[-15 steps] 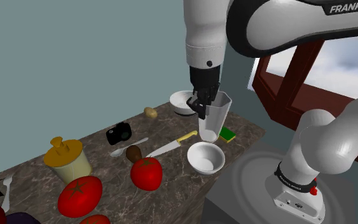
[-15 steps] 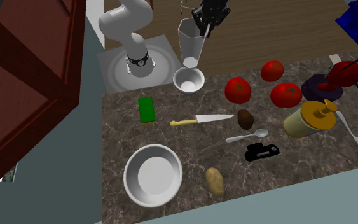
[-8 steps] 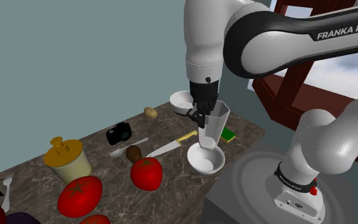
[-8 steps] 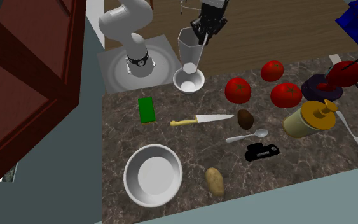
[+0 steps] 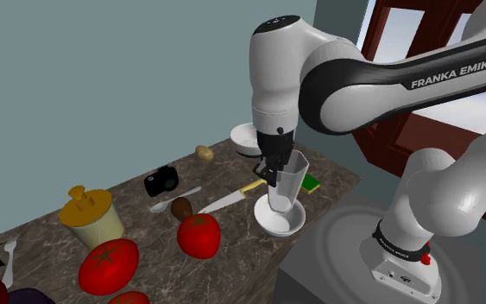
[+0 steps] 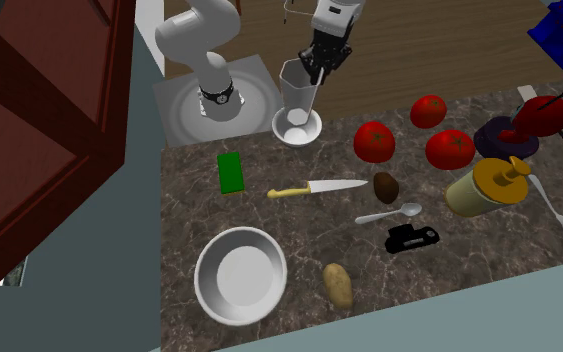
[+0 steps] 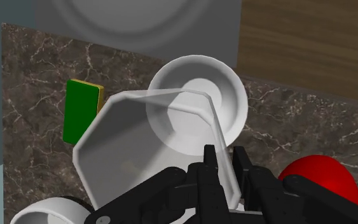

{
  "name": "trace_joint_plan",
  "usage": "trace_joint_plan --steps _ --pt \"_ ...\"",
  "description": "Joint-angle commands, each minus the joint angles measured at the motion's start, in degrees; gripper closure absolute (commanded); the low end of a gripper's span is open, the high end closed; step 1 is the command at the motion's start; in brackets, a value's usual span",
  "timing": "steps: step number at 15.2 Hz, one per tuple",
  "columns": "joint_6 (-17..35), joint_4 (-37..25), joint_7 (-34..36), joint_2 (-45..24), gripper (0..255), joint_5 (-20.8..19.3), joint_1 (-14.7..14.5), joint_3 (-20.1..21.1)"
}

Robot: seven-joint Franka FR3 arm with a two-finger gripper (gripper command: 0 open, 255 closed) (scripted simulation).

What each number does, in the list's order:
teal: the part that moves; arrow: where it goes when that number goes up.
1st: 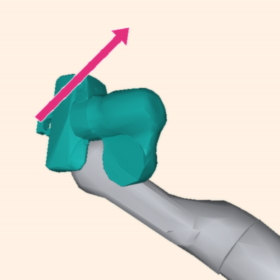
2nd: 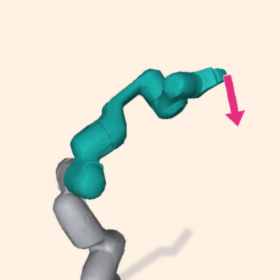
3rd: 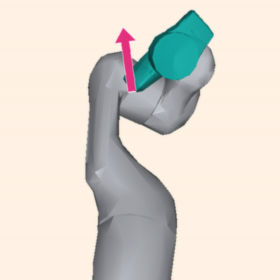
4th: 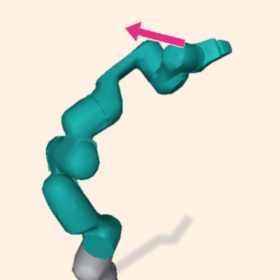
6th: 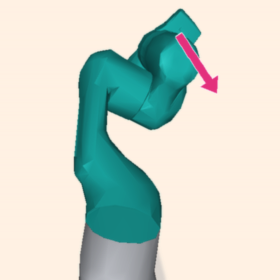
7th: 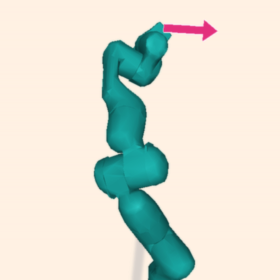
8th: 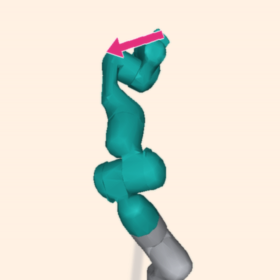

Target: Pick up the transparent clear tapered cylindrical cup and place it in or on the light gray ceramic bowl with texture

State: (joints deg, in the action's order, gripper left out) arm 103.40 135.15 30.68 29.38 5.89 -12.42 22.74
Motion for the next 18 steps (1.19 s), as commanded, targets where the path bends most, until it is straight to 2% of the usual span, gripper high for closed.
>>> trace_joint_plan --steps 1,5,13,14,18 --pt "1.5 1.2 0.1 -0.2 255 0.1 0.0 0.2" --pt "4.5 3.7 0.4 -0.8 255 0.2 -0.1 0.7" --pt "4.5 3.7 0.4 -0.8 255 0.2 -0.1 0.7" --pt "4.5 3.7 0.4 -0.8 0 0.2 -0.1 0.7" --pt "4.5 3.7 0.4 -0.8 0 0.2 -0.1 0.7"
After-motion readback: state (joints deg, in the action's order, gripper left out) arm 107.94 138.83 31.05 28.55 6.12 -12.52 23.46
